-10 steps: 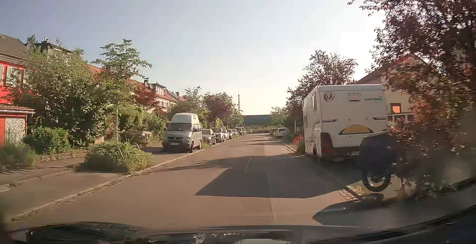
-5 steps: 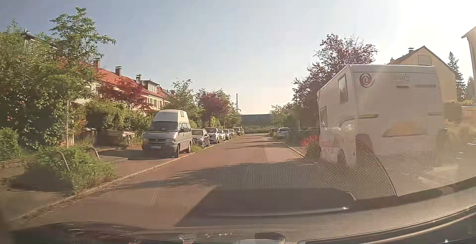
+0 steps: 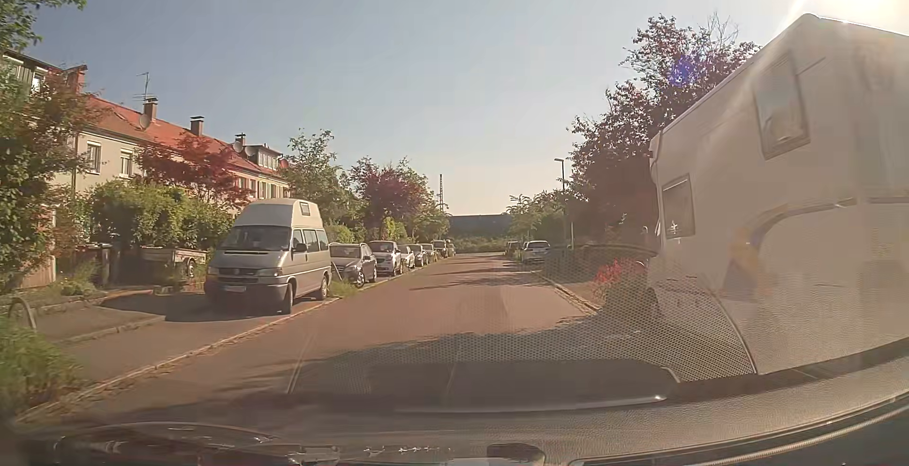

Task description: Follow the waypoints while adhering to traffic rules and regulations

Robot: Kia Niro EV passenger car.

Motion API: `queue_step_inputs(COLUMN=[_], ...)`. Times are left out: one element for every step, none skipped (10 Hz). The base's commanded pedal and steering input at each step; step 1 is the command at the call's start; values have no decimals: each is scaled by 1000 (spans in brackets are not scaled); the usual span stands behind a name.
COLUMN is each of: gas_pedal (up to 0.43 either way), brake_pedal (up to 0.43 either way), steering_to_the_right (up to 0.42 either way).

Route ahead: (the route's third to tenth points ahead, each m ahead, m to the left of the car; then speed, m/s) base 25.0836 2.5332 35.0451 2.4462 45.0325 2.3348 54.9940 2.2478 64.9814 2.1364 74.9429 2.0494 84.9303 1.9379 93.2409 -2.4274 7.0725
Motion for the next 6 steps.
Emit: queue_step_inputs(gas_pedal=[79,79,79,79,79,79], brake_pedal=[0,0,0,0,0,0], steering_to_the_right=[28,28,27,27,28,26])
